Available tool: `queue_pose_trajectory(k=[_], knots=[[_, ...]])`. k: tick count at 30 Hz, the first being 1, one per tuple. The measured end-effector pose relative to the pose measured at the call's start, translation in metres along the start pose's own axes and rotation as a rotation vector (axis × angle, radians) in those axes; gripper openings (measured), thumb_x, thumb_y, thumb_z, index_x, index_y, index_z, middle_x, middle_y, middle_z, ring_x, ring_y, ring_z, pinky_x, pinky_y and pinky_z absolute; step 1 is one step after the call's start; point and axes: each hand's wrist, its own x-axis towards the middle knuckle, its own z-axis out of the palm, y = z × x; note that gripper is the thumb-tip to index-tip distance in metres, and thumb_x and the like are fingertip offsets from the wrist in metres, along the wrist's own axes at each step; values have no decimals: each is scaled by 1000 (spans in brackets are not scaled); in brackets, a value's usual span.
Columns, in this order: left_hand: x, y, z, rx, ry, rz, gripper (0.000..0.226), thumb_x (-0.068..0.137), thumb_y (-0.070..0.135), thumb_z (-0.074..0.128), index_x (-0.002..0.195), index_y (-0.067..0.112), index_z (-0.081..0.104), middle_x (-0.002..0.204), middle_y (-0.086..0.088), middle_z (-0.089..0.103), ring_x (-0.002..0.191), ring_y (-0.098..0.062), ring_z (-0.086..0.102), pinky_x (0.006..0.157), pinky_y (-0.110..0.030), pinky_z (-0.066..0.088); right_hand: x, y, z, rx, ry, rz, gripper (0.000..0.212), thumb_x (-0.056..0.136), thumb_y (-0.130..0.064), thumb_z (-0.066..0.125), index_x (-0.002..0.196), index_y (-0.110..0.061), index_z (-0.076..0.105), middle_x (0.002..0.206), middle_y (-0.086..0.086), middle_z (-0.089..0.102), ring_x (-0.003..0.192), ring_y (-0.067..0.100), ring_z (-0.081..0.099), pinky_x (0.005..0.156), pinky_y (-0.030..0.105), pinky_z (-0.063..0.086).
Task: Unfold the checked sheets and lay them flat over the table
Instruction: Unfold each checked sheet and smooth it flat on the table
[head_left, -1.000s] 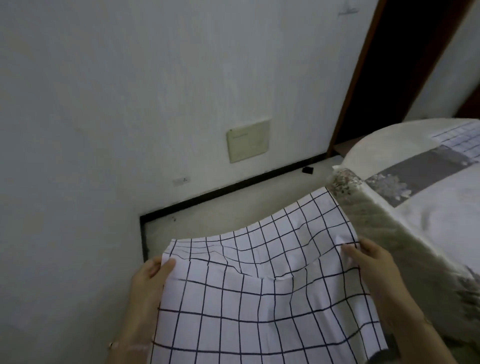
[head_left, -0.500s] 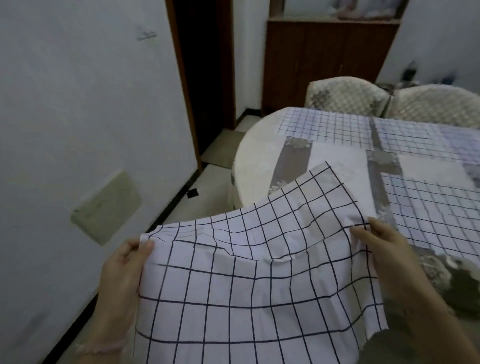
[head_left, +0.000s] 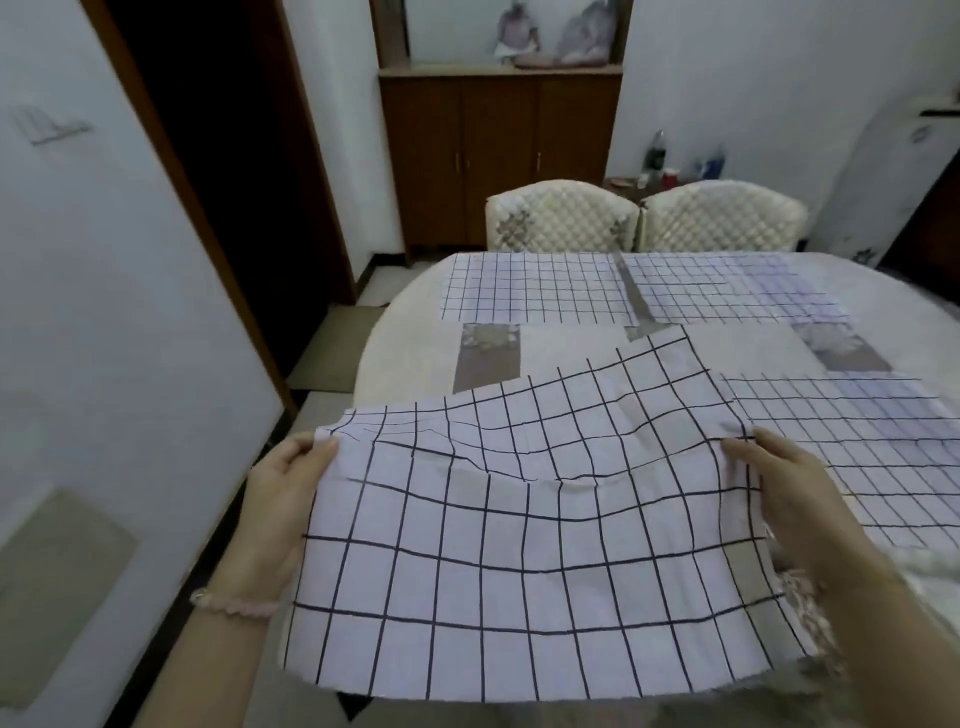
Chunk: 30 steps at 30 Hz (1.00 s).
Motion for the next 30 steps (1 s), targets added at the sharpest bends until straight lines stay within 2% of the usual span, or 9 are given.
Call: queue_pose_trajectory(k=[3, 6, 9, 13, 17, 19, 23, 26, 30], knots=[[41, -10, 24, 61, -33, -29, 13, 91, 19, 58, 96, 10, 66, 93, -7, 70, 81, -15, 67, 65, -27, 51, 46, 12, -5, -33, 7, 83, 24, 85, -24, 65, 106, -14, 67, 92, 0, 72, 88, 19, 64, 57, 21, 50], [77, -28, 44, 105, -32, -67, 11, 90, 18, 59, 94, 11, 67, 86, -5, 72, 71, -9, 69, 59, -23, 54, 94, 26, -11, -64, 19, 145, 80, 56, -49, 82, 125, -15, 58, 129, 12, 60, 121, 33, 53, 94, 43, 47], [107, -50, 60, 117, -47, -148, 12, 91, 14, 58, 94, 4, 63, 86, -10, 69, 72, -17, 67, 58, -24, 55, 129, 32, -7, -103, 24, 157, 61, 75, -35, 72, 128, -9, 55, 130, 15, 58, 126, 34, 49, 107, 49, 37], [147, -86, 70, 252, -87, -239, 17, 91, 19, 59, 87, 2, 60, 83, -15, 62, 79, -27, 58, 72, -35, 49, 167, 51, -2, -174, 103, 181, 50, 82, -19, 67, 116, 14, 52, 115, 33, 57, 115, 48, 50, 88, 47, 42], [178, -116, 80, 336, -97, -321, 20, 88, 20, 61, 78, 3, 59, 73, -12, 52, 71, -23, 47, 67, -33, 38, 191, 75, 2, -237, 133, 235, 24, 86, -11, 62, 65, -10, 51, 53, -11, 51, 59, 15, 41, 54, 18, 35], [189, -125, 88, 354, -80, -344, 21, 90, 17, 60, 72, 9, 54, 70, -10, 48, 68, -21, 43, 62, -31, 35, 198, 85, 4, -265, 156, 261, 24, 89, -11, 60, 66, -11, 53, 64, -4, 57, 61, 14, 47, 55, 15, 36], [199, -139, 97, 407, -100, -352, 20, 91, 14, 57, 72, 9, 51, 69, -7, 43, 66, -18, 39, 62, -30, 32, 200, 100, 8, -324, 201, 324, 37, 89, -18, 62, 105, 14, 58, 113, 34, 58, 113, 45, 52, 94, 45, 43], [201, -144, 95, 442, -87, -343, 20, 91, 14, 56, 73, 10, 52, 68, -5, 44, 66, -17, 40, 62, -29, 33, 197, 106, 9, -380, 179, 316, 30, 84, -21, 64, 92, 7, 57, 93, 26, 58, 92, 36, 55, 70, 32, 43], [202, -145, 88, 474, -56, -320, 16, 92, 16, 56, 82, 4, 58, 77, -9, 56, 73, -20, 50, 64, -29, 39, 191, 114, 3, -481, 200, 288, 35, 84, -9, 65, 119, -11, 59, 100, 10, 60, 84, 21, 55, 67, 27, 40]])
